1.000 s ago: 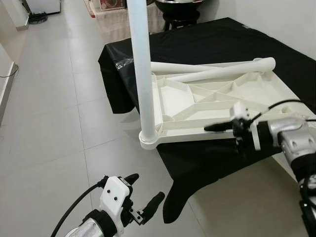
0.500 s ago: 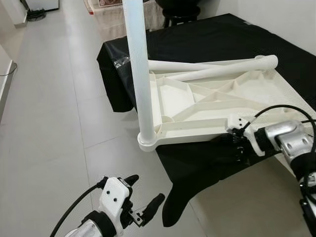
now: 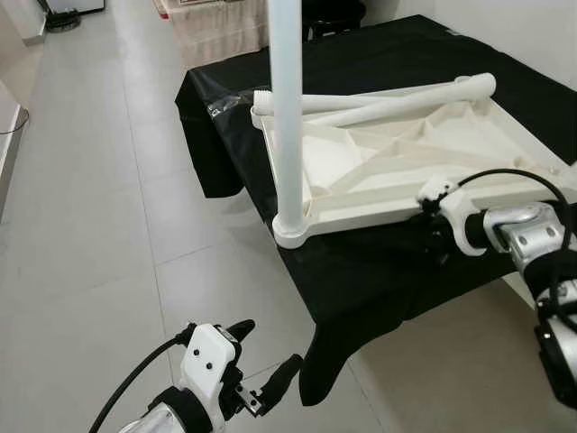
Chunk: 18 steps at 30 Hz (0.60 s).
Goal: Building children table
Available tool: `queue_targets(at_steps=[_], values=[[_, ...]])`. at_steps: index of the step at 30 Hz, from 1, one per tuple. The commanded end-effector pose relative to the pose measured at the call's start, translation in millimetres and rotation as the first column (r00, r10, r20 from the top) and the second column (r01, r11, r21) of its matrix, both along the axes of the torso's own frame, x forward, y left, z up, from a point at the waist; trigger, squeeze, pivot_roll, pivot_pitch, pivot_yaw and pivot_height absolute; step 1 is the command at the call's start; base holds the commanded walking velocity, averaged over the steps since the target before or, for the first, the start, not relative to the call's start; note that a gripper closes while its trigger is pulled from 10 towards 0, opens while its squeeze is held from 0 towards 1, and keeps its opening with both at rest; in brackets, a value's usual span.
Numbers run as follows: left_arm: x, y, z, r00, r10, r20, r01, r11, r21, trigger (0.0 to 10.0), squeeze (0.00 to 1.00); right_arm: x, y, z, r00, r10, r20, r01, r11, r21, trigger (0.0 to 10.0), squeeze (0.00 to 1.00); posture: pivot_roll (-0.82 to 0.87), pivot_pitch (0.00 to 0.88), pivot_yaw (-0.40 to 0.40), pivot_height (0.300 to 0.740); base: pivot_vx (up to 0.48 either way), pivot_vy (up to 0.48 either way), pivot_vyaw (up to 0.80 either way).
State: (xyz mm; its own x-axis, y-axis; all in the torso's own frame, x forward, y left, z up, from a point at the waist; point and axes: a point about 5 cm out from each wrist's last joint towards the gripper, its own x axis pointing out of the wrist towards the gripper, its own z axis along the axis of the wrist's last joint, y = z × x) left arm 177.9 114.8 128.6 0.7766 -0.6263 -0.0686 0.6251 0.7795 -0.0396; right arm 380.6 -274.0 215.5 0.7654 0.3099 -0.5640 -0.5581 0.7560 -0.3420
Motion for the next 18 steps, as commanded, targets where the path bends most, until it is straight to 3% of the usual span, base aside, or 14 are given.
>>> queue_targets(at_steps=[1,6,12,16,18], values=[[-3.5,0.2,-1.6,1.000,-0.006,-0.016,0.007,1.000,0.014,10.0,0.00,1.4,-6.5,3.2,0.997,-0.075,0.036,0.075,0.997,-0.018,10.0,0.00,0.08,0.246,0.027,0.740,0.000,0.000,0.00],[-2.9,0.2,-1.5,1.000,-0.001,-0.016,0.001,1.000,0.013,10.0,0.00,3.1,-13.6,10.0,0.988,-0.129,0.082,0.136,0.987,-0.086,10.0,0.00,0.08,0.243,0.023,0.740,0.000,0.000,0.00],[-0.7,0.4,-2.0,1.000,0.000,-0.015,0.001,1.000,0.013,10.0,0.00,1.0,-23.5,16.0,0.980,-0.163,0.113,0.174,0.980,-0.097,10.0,0.00,0.07,0.233,0.023,0.740,0.000,0.000,0.00],[0.5,0.3,-2.0,1.000,0.001,-0.012,-0.001,1.000,0.014,10.0,0.00,2.1,-20.9,21.9,0.979,-0.133,0.157,0.142,0.989,-0.049,10.0,0.00,0.07,0.228,0.022,0.740,0.000,0.000,0.00],[7.0,2.9,-2.0,0.999,0.044,0.004,-0.044,0.999,0.020,10.0,0.00,2.0,0.7,25.4,0.978,0.034,0.204,-0.063,0.989,0.137,10.0,0.00,0.06,0.215,0.017,0.740,0.000,0.000,0.00]])
